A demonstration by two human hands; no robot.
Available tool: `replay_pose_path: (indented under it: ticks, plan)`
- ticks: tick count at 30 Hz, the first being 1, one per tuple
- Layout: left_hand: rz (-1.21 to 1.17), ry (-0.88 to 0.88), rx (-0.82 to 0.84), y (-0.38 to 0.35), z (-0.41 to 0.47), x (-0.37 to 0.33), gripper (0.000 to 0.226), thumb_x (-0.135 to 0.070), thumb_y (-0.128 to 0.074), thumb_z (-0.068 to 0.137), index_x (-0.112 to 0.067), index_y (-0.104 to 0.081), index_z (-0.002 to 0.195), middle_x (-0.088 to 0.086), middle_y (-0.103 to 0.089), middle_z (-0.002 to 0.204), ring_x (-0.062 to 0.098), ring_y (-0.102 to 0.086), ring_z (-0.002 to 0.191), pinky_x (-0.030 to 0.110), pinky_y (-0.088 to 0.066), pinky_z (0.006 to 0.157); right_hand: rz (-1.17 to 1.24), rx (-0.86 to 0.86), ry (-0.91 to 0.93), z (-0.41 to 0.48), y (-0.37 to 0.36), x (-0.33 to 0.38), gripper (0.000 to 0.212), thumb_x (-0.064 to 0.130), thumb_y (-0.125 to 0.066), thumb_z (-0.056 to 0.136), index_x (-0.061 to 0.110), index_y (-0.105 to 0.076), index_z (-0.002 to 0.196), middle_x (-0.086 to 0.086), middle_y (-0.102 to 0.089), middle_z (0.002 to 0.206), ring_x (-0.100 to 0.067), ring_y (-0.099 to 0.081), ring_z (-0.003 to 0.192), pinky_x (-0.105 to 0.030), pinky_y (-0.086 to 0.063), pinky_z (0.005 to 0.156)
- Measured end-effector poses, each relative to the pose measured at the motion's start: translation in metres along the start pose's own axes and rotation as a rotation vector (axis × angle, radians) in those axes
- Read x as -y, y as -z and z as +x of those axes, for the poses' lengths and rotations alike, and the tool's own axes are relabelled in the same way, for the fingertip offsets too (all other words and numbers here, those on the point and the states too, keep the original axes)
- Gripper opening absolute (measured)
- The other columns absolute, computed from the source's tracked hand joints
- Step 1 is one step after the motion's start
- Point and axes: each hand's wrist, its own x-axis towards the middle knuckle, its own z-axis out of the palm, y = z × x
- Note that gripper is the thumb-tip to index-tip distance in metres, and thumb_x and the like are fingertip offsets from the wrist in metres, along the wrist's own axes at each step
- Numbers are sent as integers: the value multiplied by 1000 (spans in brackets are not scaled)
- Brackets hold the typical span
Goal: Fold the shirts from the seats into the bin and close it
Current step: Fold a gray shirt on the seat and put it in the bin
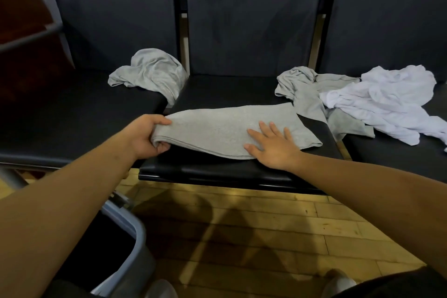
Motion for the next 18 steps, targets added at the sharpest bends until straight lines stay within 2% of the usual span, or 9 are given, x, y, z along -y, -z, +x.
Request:
replay_pose_path:
  ticks: [3,5,7,8,10,12,15,16,18]
  plan:
    - [-152,-88,80,-1,-17,-8,17,-6,-49,88,-8,-63,97,7,-70,84,21,-70,67,27,-58,52,61,28,11,2,-6,38,67,67,-21,98,38,-10,158,-1,8,167,-26,12,153,-53,8,121]
    - [-142,-159,103,-7,-24,-15,16,-5,-48,91,-10,-62,97,6,-68,83,20,-69,65,25,-55,48,109,63,32,-1,-6,66,67,66,-23,98,37,-13,157,-1,7,167,-27,11,153,-53,7,121]
    - [-63,-211,117,-16,-28,-22,22,-5,-51,89,-9,-58,110,5,-62,85,19,-63,65,24,-49,45,199,93,73,-6,0,90,61,61,-27,100,35,-23,156,-2,-3,167,-25,3,154,-51,3,121]
    - [-24,-226,112,-22,-28,-24,30,-5,-54,87,-8,-56,117,6,-59,88,20,-61,69,24,-49,47,306,101,85,-9,5,99,57,57,-30,102,33,-30,154,-2,-14,166,-25,-7,153,-48,-4,121]
    - [54,-235,95,-37,-29,-27,41,-4,-60,84,-9,-56,125,8,-59,91,20,-61,75,29,-50,58,682,128,30,-11,15,107,51,50,-39,103,25,-48,146,-3,-41,154,-23,-35,142,-40,-25,116]
    - [176,-269,85,-61,-29,-23,31,-3,-63,84,-9,-59,115,7,-58,86,19,-61,71,32,-49,62,1115,126,-121,-10,23,99,48,49,-46,101,15,-61,131,-5,-61,135,-22,-55,125,-37,-37,111]
    - [414,-281,219,-100,-27,-13,7,-11,-65,90,-13,-59,87,8,-58,81,19,-61,71,34,-48,68,1628,103,-313,-7,36,66,54,49,-41,103,2,-61,118,-20,-69,118,-34,-64,112,-46,-48,103]
    - [514,-260,275,-109,-27,-10,10,-21,-68,92,-13,-63,88,8,-64,84,20,-64,74,34,-51,70,1742,110,-363,-7,39,53,58,52,-38,103,0,-59,119,-23,-67,118,-37,-65,111,-48,-51,98]
    - [697,-227,306,-119,-24,-5,34,-45,-66,93,-14,-68,109,6,-74,98,20,-70,84,33,-56,75,1836,121,-431,-8,43,32,64,55,-36,102,-2,-62,115,-24,-69,115,-38,-67,105,-47,-54,90]
